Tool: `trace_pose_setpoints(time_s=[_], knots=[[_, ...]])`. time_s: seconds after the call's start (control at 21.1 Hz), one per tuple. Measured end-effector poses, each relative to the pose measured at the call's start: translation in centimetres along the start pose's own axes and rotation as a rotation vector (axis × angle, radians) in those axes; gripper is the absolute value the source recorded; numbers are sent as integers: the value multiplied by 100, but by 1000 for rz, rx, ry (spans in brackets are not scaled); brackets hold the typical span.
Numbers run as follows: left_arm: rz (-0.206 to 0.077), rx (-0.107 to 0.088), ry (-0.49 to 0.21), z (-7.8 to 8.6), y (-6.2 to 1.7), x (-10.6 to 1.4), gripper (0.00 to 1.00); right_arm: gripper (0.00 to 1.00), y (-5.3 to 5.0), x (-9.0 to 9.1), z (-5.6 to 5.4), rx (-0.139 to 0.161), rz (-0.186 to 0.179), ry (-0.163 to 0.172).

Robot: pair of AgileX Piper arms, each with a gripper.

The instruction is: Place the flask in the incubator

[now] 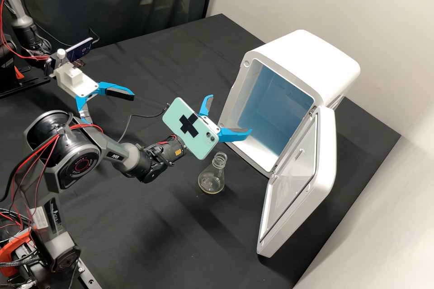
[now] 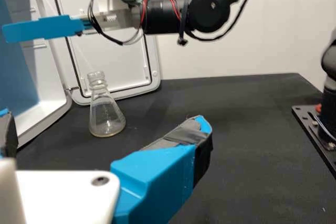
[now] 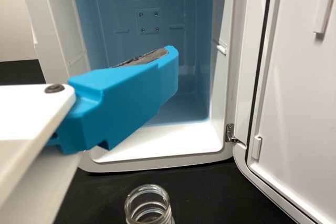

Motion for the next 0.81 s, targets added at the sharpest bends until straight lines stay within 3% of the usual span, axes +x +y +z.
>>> trace_pose_setpoints(time_s=[0.09,0.14,0.47,0.66,0.81], knots=[[-6,-3,2,-16,-10,-22,100,100,0,0,0,0,0,0],[-9,-18,7,-27,-15,-31,100,100,0,0,0,0,0,0],[2,-16,29,-79,4,-54,100,100,-1,-5,1,0,3,3],[8,-25,65,-152,14,-75,100,100,-1,-122,129,-2,10,-18],[9,-25,71,-165,16,-79,100,100,-32,-238,253,0,-13,-46]])
